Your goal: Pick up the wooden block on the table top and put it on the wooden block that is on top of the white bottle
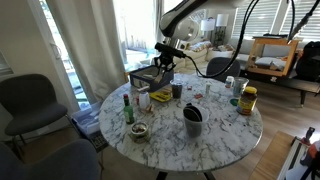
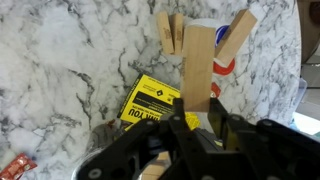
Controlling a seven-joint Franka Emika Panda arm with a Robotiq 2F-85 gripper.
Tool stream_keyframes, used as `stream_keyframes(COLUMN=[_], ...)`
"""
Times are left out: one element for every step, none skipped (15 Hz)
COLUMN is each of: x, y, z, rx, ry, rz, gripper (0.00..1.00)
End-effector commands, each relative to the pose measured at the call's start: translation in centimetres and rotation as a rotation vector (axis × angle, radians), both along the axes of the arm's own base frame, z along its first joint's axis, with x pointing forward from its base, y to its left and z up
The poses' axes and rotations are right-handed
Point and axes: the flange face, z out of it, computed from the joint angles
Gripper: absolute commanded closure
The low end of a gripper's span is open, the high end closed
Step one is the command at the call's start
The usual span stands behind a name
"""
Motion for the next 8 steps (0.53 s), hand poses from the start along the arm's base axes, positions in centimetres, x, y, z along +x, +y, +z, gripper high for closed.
stream_keyframes(x=[0.7,1.2,1.5,1.9,2.1,2.3,2.4,2.6], y=[0.9,1.2,1.6,2.1,2.4,2.6,2.9,3.4], z=[0.9,1.4,1.6,1.4,1.5,1.6,1.6,1.5], rx=[0.061,0.082,0.088,0.075,0.042,-0.009,-0.035,-0.072], ry=[0.010,0.023,0.041,0.077,0.106,0.135,0.170,0.185], rz=[-0.066,-0.105,-0.126,-0.134,-0.084,-0.046,0.000,0.064], gripper=[0.92,0.92,0.92,0.92,0.92,0.92,0.92,0.92])
